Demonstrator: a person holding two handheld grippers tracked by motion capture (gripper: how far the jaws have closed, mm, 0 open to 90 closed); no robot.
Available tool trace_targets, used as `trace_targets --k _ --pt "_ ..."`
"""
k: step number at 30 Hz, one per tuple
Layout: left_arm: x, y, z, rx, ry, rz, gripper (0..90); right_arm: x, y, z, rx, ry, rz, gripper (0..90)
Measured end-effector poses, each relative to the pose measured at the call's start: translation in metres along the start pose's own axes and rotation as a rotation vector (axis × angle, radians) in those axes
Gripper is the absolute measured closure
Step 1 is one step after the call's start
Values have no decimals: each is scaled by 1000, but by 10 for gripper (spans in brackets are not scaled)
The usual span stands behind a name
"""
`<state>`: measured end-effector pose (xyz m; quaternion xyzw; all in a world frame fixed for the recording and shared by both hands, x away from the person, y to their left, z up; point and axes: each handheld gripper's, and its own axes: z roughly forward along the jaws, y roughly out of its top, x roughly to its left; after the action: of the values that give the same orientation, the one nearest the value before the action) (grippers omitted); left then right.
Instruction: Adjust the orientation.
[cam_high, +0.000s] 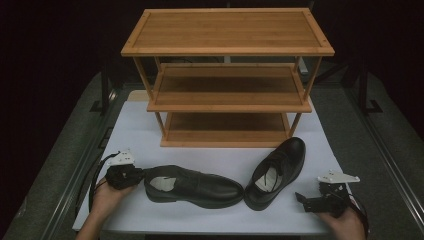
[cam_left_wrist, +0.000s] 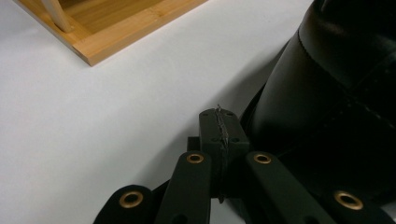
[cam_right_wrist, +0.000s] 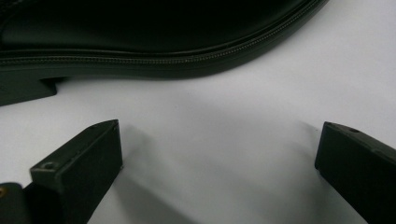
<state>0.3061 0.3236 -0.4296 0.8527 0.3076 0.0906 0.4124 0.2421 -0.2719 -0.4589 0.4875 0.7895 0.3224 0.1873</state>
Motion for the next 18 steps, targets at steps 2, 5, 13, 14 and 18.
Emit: trace_targets --k 2,5,13,14,18 --pt "-4 -2 -3 7 0 4 900 0 0 0 -1 0 0 3" --pt "-7 -4 -5 10 0 8 900 0 0 0 -1 0 0 3" --pt "-20 -14 -15 11 -20 8 900 0 0 0 0 0 0 3" --pt "-22 -15 -16 13 -25 11 900 0 0 0 -1 0 0 3" --pt "-30 -19 -20 14 -38 17 900 0 0 0 -2 -1 -3 3"
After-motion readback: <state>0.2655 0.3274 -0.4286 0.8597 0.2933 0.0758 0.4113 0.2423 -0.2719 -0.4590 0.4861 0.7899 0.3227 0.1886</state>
